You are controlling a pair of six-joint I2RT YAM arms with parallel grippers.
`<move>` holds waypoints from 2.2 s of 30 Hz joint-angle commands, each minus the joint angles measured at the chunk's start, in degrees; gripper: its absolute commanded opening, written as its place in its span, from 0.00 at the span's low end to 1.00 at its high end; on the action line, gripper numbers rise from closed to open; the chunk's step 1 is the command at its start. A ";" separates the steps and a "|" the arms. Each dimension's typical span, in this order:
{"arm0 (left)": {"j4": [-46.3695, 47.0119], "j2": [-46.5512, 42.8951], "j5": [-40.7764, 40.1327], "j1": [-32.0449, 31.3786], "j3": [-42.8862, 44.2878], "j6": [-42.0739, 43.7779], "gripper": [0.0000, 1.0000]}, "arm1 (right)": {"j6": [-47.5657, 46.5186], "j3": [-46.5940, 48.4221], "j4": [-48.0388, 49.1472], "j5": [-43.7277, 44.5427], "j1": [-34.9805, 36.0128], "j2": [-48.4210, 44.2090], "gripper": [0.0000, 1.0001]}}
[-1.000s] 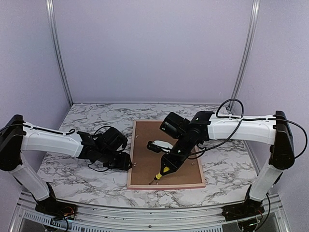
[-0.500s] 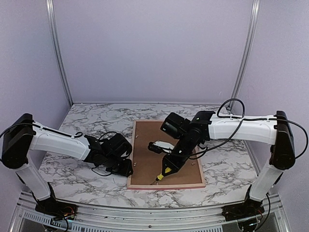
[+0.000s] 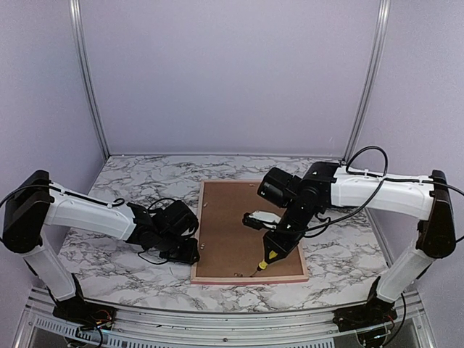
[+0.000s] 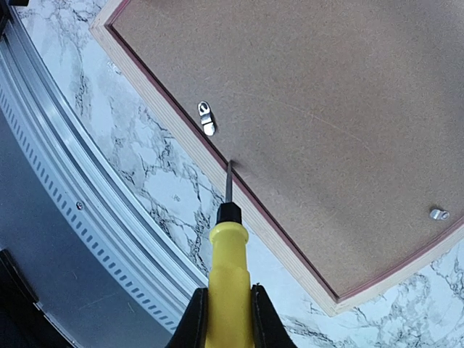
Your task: Take the photo out of the frame
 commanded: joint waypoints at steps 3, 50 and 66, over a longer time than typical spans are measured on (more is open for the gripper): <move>-3.80 0.62 -2.58 0.29 0.55 0.41 0.30 | 0.99 3.45 -1.37 1.46 -0.42 -0.66 0.00; -5.17 -2.52 -1.38 9.75 10.82 4.94 0.40 | 26.12 -62.22 75.91 10.66 -42.70 -34.38 0.18; -4.99 -0.85 -0.89 9.98 11.22 5.73 0.40 | 27.65 -57.42 65.27 11.80 -42.68 -30.57 0.32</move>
